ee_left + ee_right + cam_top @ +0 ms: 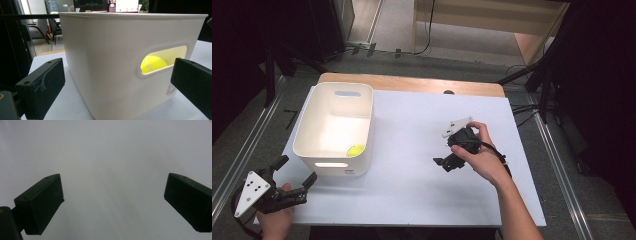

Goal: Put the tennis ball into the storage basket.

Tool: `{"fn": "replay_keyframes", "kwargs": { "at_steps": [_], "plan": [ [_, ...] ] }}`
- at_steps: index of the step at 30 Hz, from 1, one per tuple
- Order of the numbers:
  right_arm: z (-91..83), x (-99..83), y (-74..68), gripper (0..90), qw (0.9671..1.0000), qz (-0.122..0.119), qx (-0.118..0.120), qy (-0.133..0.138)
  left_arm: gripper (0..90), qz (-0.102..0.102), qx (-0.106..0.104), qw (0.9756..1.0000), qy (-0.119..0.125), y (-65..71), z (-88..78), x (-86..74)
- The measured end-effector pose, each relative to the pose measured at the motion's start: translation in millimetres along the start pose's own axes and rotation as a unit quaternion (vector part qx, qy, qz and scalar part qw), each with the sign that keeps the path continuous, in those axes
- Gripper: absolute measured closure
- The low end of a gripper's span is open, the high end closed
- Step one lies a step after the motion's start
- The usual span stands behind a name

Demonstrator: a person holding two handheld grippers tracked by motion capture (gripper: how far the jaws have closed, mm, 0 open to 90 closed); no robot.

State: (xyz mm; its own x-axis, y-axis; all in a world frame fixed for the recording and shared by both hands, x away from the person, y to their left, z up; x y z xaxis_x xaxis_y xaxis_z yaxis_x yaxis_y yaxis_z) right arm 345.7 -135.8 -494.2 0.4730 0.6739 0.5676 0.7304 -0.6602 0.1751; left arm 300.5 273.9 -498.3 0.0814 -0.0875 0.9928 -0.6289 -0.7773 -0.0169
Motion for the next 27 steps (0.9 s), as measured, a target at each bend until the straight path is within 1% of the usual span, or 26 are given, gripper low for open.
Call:
{"fn": "replay_keyframes", "kwargs": {
  "at_steps": [3, 7, 8, 11, 14, 20, 22, 27],
  "plan": [
    [-4.1, -8.9, 5.5, 1.3, 1.0, 0.007, -0.006, 0.004, 0.0, 0.0, 0.0, 1.0, 0.0, 0.1, 0.2, 0.0],
    [-8.9, -22.3, 10.6, 1.3, 0.9997, 0.022, -0.012, 0.004, 0.0, 0.002, -0.001, 1.0, -0.001, 0.4, 0.6, -0.3],
    [-9.8, -25.4, 12.4, 1.3, 0.9995, 0.027, -0.016, 0.006, 0.0, 0.003, -0.001, 1.0, -0.001, 0.5, 0.6, -0.3],
    [-12.9, -34.8, 16.7, 1.3, 0.9989, 0.042, -0.019, 0.013, 0.0, 0.002, 0.0, 1.0, -0.002, 0.4, 0.6, -0.3],
    [-17.2, -44.1, 21.7, 1.3, 0.9983, 0.05, -0.024, 0.019, 0.0, 0.002, -0.001, 1.0, -0.002, 0.3, 0.6, -0.4],
    [-22.9, -62.3, 29.1, 1.3, 0.9966, 0.071, -0.032, 0.025, 0.0, 0.002, 0.0, 1.0, -0.002, 0.3, 0.6, -0.4],
    [-24.5, -68.6, 31.7, 1.3, 0.9962, 0.074, -0.035, 0.026, 0.0, 0.002, -0.001, 1.0, -0.002, 0.3, 0.5, -0.4],
    [-29.6, -83.4, 37.0, 1.3, 0.9941, 0.095, -0.042, 0.031, 0.0, 0.001, 0.0, 1.0, -0.003, 0.4, 0.7, -0.6]
  ]
}}
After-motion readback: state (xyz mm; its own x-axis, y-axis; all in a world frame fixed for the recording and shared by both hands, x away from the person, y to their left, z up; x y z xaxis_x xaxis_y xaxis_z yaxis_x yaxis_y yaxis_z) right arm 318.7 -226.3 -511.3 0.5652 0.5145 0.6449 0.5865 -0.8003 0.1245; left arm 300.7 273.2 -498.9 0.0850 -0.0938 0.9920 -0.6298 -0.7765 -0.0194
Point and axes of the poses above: each handheld gripper's, and its own axes: z roughly forward along the jaws, x roughly out of its top, y roughly to its right, the point moved 10 cm from there along z, roughly forward along the jaws, and after that the axes turned 8 degrees about -x, right-handed, at the moved point
